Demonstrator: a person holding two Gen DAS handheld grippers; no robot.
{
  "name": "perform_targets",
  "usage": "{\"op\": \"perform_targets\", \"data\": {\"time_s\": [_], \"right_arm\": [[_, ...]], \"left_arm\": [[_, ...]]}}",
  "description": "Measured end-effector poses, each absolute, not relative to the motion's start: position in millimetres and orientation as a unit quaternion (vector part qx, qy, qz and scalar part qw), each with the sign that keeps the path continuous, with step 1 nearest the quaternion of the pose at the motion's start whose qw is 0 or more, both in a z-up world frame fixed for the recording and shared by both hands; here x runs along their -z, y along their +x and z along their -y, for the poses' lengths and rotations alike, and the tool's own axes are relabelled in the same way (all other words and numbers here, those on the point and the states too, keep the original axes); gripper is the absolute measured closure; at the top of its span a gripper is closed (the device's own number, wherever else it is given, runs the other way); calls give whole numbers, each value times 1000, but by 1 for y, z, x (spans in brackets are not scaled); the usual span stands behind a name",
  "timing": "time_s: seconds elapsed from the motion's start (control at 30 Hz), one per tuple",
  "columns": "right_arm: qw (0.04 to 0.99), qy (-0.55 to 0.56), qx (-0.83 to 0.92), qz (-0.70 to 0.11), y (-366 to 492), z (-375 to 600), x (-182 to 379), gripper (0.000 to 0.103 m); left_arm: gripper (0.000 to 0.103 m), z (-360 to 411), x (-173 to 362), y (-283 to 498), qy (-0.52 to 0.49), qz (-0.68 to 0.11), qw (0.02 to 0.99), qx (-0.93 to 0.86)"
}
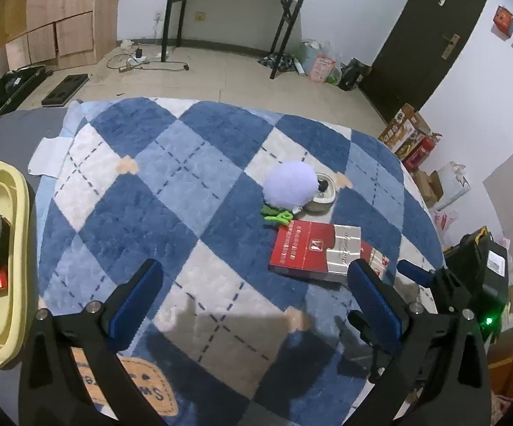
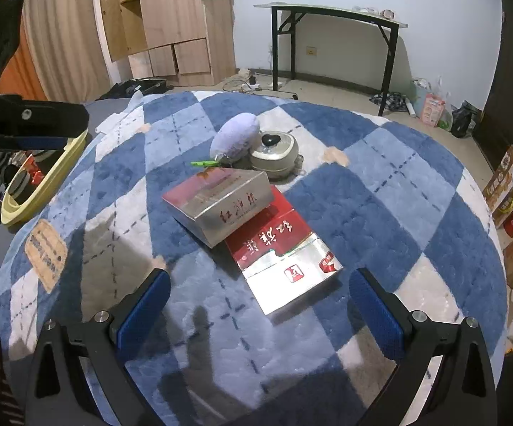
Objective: Organize rigid objects
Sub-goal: 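Move both tools back over the rug toward the red packs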
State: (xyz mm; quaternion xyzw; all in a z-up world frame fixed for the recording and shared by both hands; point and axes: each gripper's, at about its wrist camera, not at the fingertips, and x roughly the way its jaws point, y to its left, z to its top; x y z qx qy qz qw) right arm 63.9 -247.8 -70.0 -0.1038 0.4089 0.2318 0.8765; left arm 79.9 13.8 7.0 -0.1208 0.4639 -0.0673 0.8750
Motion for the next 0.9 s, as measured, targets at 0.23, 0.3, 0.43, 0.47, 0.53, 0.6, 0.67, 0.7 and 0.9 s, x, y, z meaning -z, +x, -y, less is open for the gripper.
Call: {"op": "perform_targets", "data": {"time_s": [0.23,0.3,0.43,0.47,0.53,0.6,0.67,0.7,0.9], "right_arm": [[873,-98,-224,-422,67,251,76,0],[873,-101,-224,-421,67,252,76,0],[874,-97,-223,-420,68,257,74,0],[875,-94,-222,-421,68,259,73,0],[875,-90,-221,-421,68,263,72,0],[877,-93,-221,-417,68,266,71,0],[877,-94,-222,-415,68,270,70,0],[878,-96,-222,-413,68,272,70,0],[872,-74,-251,-413,71,283,80,0]], "left_arm": [[0,0,-7,77,-98,-467,875,80],[0,3,-6,76,-92,-467,875,84],[0,5,-2,76,-89,-472,872,93],[0,4,-1,76,-91,-473,871,95],[0,6,3,78,-95,-477,867,104],[0,10,7,79,-96,-479,865,116],[0,14,14,83,-98,-484,859,132],[0,16,17,84,-98,-487,857,136],[0,30,45,107,-115,-518,827,187]]}}
